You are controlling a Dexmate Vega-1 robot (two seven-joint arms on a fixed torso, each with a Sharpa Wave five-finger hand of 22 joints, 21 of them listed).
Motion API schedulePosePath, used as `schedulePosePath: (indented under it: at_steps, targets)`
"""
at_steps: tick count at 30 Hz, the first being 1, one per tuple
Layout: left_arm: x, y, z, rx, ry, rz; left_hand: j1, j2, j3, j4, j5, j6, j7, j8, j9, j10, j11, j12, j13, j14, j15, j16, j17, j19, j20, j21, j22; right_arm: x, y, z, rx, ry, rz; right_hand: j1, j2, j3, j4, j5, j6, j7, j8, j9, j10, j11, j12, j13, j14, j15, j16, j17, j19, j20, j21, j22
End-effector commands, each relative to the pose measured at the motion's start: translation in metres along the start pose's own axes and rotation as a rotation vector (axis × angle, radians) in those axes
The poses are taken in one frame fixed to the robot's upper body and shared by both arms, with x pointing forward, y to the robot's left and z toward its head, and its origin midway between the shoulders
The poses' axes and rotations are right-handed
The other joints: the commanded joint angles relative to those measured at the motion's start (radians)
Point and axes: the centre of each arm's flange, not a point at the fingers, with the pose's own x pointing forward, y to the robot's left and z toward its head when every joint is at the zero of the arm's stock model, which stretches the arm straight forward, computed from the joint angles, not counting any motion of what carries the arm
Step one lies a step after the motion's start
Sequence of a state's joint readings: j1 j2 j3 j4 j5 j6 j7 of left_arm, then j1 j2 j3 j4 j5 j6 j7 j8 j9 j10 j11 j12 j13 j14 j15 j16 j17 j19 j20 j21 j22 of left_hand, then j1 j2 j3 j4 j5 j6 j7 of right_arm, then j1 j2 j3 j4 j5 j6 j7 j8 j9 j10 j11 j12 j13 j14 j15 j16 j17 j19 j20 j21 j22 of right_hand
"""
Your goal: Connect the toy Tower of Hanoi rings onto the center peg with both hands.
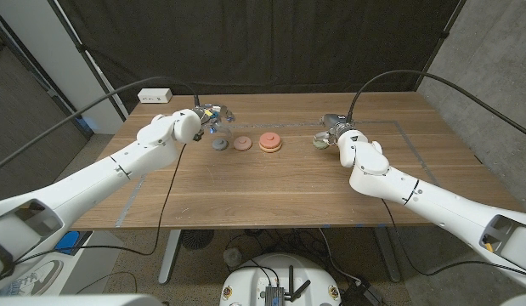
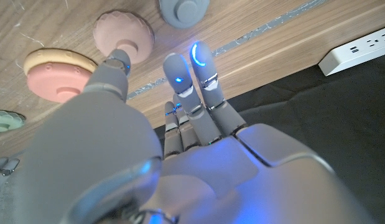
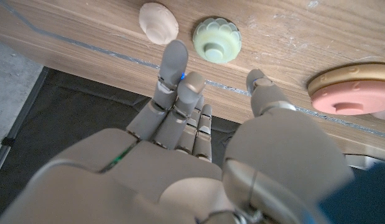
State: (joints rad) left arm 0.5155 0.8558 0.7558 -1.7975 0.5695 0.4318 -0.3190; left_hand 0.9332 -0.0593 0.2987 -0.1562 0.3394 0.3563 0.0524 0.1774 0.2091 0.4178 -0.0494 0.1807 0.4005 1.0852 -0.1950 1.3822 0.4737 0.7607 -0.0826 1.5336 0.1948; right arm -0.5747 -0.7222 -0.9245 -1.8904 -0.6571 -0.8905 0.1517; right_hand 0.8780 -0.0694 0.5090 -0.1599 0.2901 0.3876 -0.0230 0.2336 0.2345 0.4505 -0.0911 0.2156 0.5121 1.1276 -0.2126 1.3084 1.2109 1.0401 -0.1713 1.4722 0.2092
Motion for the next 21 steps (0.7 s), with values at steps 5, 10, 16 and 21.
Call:
schedulePosePath:
  at_steps: [5, 10, 16, 21]
  targets:
    - [0.017, -0.005, 0.015, 0.025, -0.021, -0.109, -0.012, -0.017, -0.014, 0.003, -0.008, -0.077, 0.032, -0.002, -0.002, -0.062, 0.03, -0.004, -0.006, -0.023, -0.024, -0.007, -0.004, -0.023, -0.122, -0.012, -0.002, -0.003, 0.0, -0.003, -0.002, 0.016, 0.006, -0.005, 0.006, 0.008, 0.003, 0.005, 0.004, 0.0, -0.001, 0.004, 0.011, 0.001, -0.001, 0.005, -0.003, -0.008, 0.0, 0.002, -0.009, -0.049, 0.004, -0.001]
    - [0.02, -0.008, 0.016, 0.028, -0.034, -0.111, -0.014, -0.019, -0.016, 0.003, -0.01, -0.085, 0.033, 0.001, -0.002, -0.069, 0.03, -0.001, -0.007, -0.029, -0.024, -0.009, -0.006, -0.027, -0.122, -0.014, -0.002, -0.002, 0.0, -0.003, -0.001, 0.016, 0.009, -0.005, 0.007, 0.008, 0.003, 0.005, 0.005, 0.0, -0.001, 0.004, 0.01, 0.001, -0.002, 0.005, -0.003, -0.008, 0.0, 0.002, -0.01, -0.049, 0.004, -0.002]
    - [0.024, -0.013, 0.019, 0.028, -0.051, -0.112, -0.012, -0.025, -0.019, 0.0, -0.011, -0.089, 0.032, 0.004, -0.002, -0.073, 0.027, 0.001, -0.008, -0.031, -0.024, -0.007, -0.005, -0.028, -0.123, -0.014, -0.001, -0.002, 0.001, -0.002, -0.002, 0.013, 0.012, -0.004, 0.007, 0.009, 0.002, 0.006, 0.005, 0.0, -0.001, 0.004, 0.011, 0.001, -0.002, 0.005, -0.003, -0.008, -0.001, 0.002, -0.011, -0.049, 0.004, -0.002]
    - [0.028, -0.016, 0.022, 0.036, -0.052, -0.128, -0.015, -0.032, -0.024, 0.001, -0.015, -0.098, 0.03, 0.006, -0.003, -0.082, 0.027, 0.002, -0.009, -0.032, -0.023, -0.004, -0.003, -0.027, -0.123, -0.014, -0.001, -0.001, 0.001, -0.001, -0.006, 0.014, 0.014, -0.003, 0.008, 0.01, 0.001, 0.007, 0.01, 0.001, 0.001, 0.004, 0.015, 0.002, 0.0, 0.005, -0.004, -0.009, -0.002, 0.002, -0.011, -0.049, 0.005, -0.002]
